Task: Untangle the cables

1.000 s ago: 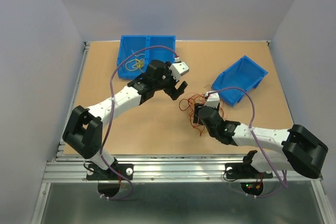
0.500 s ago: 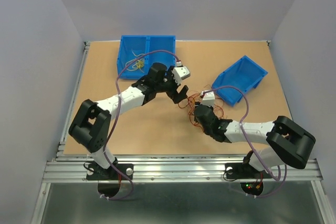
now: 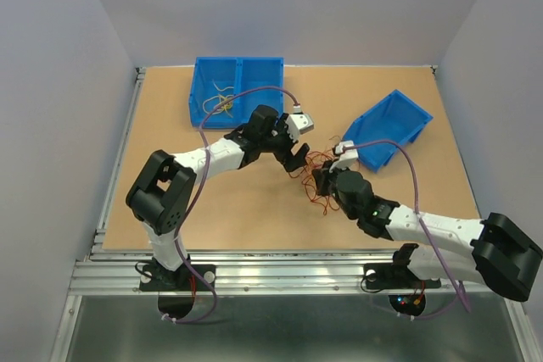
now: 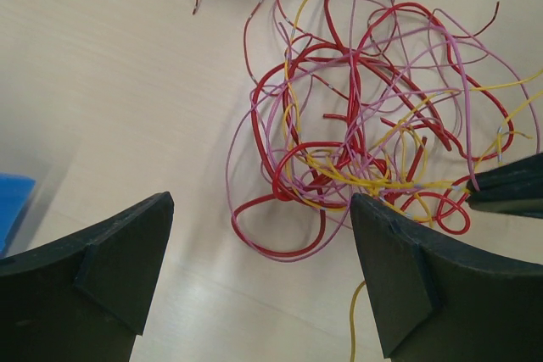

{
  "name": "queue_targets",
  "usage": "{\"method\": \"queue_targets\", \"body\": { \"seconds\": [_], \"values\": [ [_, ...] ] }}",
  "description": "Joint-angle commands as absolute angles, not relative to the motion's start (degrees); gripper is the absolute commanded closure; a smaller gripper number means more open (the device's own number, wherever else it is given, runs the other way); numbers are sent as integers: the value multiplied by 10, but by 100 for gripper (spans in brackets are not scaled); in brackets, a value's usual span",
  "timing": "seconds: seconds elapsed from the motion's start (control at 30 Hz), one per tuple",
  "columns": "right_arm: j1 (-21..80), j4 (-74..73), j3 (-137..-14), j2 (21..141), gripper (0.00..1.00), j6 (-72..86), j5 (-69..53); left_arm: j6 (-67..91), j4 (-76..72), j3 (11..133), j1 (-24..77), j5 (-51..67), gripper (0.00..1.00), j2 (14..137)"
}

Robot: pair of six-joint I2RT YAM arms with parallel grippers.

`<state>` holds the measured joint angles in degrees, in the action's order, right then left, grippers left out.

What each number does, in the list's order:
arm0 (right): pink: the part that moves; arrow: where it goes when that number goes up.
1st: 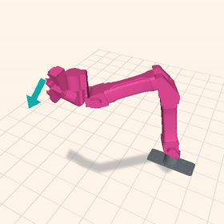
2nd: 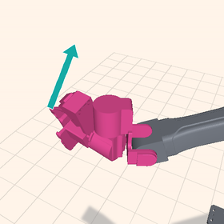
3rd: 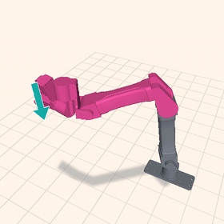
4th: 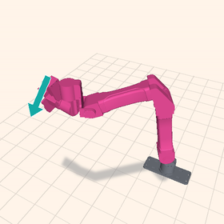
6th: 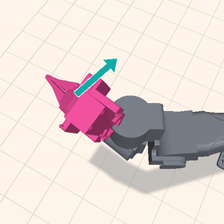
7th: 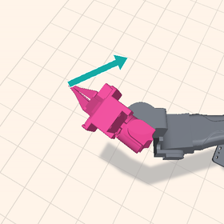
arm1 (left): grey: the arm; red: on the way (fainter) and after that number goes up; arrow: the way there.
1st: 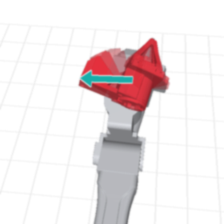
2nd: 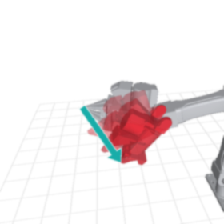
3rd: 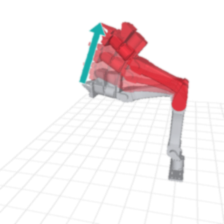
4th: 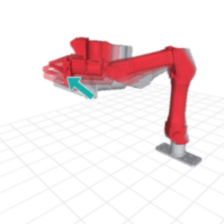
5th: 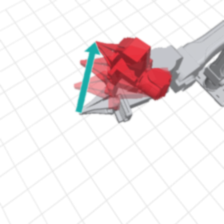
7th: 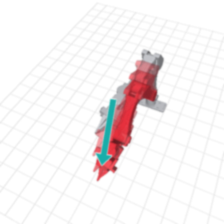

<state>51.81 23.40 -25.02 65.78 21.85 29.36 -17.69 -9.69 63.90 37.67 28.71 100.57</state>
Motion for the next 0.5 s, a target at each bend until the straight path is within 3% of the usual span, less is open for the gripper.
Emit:
{"method": "queue_targets", "body": {
  "seconds": [0.0, 0.27, 0.47],
  "values": [
    [517, 268, -224, 622, 99, 200, 236, -182, -123, 661, 385, 311, 3, 1009],
    [517, 276, -203, 563, 99, 211, 247, -206, -119, 671, 417, 296, 4, 1041],
    [517, 278, -213, 496, 100, 206, 251, -193, -131, 672, 423, 287, 10, 1048]
  ]
}}
